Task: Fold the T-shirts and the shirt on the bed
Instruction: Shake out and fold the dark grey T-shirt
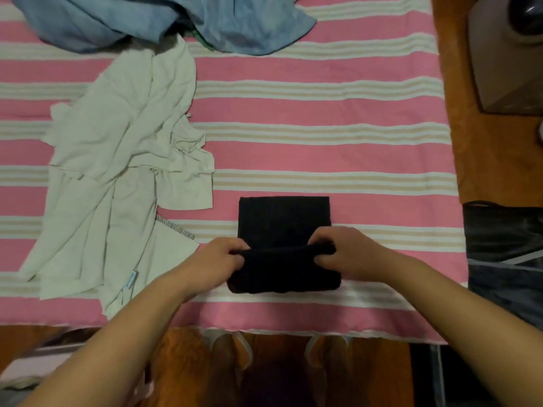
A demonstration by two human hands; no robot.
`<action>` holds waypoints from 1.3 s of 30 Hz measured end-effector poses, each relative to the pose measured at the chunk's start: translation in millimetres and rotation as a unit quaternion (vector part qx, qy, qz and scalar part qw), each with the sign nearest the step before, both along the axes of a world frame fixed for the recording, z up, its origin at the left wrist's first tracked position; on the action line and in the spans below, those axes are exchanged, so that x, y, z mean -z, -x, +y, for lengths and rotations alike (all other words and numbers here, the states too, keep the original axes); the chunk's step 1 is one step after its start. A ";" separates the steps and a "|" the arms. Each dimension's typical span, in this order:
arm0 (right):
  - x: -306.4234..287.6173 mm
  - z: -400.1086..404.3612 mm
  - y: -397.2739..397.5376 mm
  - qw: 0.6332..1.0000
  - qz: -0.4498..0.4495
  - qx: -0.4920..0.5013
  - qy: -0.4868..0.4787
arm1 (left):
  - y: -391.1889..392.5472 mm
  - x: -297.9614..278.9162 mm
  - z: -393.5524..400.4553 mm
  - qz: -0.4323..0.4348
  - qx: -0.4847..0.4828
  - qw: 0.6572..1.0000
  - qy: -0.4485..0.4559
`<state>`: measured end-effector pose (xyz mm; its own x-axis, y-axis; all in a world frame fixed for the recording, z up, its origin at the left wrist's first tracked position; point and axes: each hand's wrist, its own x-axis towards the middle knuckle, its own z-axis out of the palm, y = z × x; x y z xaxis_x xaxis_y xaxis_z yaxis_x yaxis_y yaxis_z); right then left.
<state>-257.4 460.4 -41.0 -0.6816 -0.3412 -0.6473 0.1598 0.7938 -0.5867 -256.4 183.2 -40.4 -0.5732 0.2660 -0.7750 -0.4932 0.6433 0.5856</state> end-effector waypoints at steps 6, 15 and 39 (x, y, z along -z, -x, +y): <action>66.0 -7.3 46.5 0.952 0.124 0.281 0.002 | 45.8 61.3 21.1 0.155 -0.236 0.956 0.076; 107.7 -13.5 52.6 0.904 0.181 0.388 0.007 | -20.7 112.5 80.3 0.431 0.194 0.849 0.238; 135.9 -56.1 -33.0 0.920 0.182 0.257 -0.234 | -33.7 123.4 43.8 0.224 0.000 0.964 0.144</action>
<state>-224.4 404.2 -176.9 -0.8758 0.3451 -0.3375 0.4454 0.8473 -0.2893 -222.7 227.0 -163.8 -0.8677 0.0767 -0.4911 -0.2324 0.8107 0.5373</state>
